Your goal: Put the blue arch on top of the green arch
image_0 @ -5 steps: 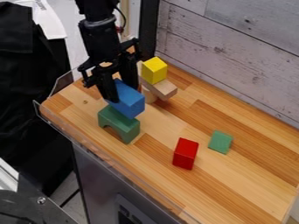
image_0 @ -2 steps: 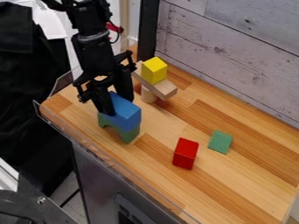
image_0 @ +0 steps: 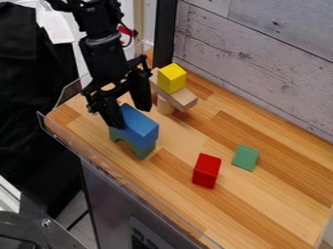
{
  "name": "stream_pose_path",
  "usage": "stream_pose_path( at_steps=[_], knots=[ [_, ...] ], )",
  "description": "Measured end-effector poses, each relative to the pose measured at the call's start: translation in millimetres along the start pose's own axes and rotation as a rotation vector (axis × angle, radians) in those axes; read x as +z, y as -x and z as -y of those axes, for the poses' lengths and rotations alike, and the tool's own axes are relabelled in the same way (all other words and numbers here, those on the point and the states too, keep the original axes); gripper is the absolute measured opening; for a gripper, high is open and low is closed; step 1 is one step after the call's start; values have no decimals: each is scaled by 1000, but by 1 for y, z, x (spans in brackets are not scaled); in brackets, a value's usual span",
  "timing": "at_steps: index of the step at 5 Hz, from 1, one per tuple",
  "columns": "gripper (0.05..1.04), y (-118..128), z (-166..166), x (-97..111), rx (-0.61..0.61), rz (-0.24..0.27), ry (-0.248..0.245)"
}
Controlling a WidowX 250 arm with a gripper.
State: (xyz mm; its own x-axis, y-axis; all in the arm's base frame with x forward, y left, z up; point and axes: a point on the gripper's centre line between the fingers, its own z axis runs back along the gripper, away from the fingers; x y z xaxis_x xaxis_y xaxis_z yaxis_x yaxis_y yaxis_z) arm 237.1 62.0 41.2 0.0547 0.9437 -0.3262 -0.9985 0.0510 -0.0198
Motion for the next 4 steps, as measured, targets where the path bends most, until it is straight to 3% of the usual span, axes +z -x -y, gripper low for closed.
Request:
stream_pose_path(
  at_steps=[1,2,3,4],
  knots=[
    [1001,-1,3,3,-3,1,7],
    [999,0,6,6,-14,-5,15],
    [999,-1,24,38,-64,67,49],
    [999,4,48,74,-159,150,52]
  ],
)
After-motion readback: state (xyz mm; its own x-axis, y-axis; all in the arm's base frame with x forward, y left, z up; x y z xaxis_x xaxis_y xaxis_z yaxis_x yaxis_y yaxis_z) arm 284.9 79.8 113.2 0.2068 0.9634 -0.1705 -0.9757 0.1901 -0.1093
